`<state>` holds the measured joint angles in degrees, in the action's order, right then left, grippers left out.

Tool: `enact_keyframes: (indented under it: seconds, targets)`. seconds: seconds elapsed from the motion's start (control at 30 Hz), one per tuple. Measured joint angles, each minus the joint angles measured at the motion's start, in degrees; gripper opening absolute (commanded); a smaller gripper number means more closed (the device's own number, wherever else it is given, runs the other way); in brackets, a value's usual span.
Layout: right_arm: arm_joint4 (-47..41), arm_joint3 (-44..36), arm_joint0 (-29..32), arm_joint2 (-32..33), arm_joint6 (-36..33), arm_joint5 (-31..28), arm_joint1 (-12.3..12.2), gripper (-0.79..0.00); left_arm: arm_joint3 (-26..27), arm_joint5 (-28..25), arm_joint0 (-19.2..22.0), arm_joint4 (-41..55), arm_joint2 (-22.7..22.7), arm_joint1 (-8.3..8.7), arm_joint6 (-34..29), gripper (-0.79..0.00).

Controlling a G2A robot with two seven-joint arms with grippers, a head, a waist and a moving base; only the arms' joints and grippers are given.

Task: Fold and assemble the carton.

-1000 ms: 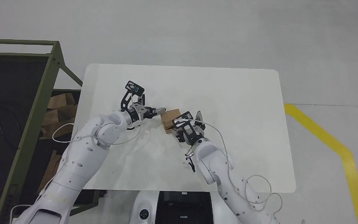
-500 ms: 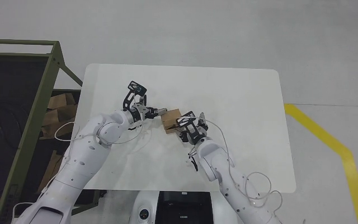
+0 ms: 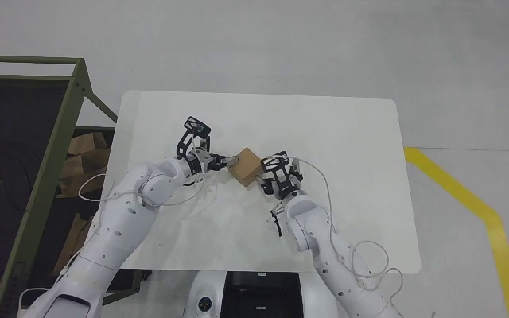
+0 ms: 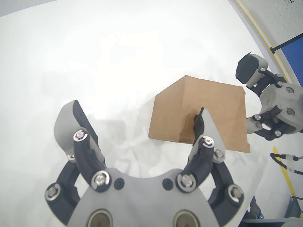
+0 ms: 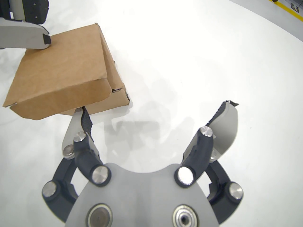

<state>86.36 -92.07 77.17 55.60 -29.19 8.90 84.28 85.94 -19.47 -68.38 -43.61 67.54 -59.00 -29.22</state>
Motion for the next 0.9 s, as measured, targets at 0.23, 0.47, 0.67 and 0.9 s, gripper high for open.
enact_keyframes:
  seconds: [0.23, 0.47, 0.67, 0.9]
  targets:
    - [-0.29, -2.11, 1.77, 2.43, 0.48, -3.26, -0.64, 0.0, 0.42, -0.43, -0.17, -0.15, 0.19, -0.06, -0.15, 0.0]
    - [-2.7, -5.6, 4.83, 5.83, 2.61, -4.66, -1.29, 0.0, 0.73, -0.75, 0.09, -0.38, 0.02, -0.21, -0.35, 0.0]
    - [-5.35, -8.76, 7.13, 7.32, 5.06, -7.62, -1.73, 0.0, 1.03, -0.97, 0.08, -0.55, -0.01, -0.31, -0.24, 0.0]
    - [-3.89, -8.38, 6.35, 4.73, 4.67, -7.46, -1.51, 0.0, 0.49, -1.04, 0.45, -0.52, -0.47, -0.54, -0.2, 0.0]
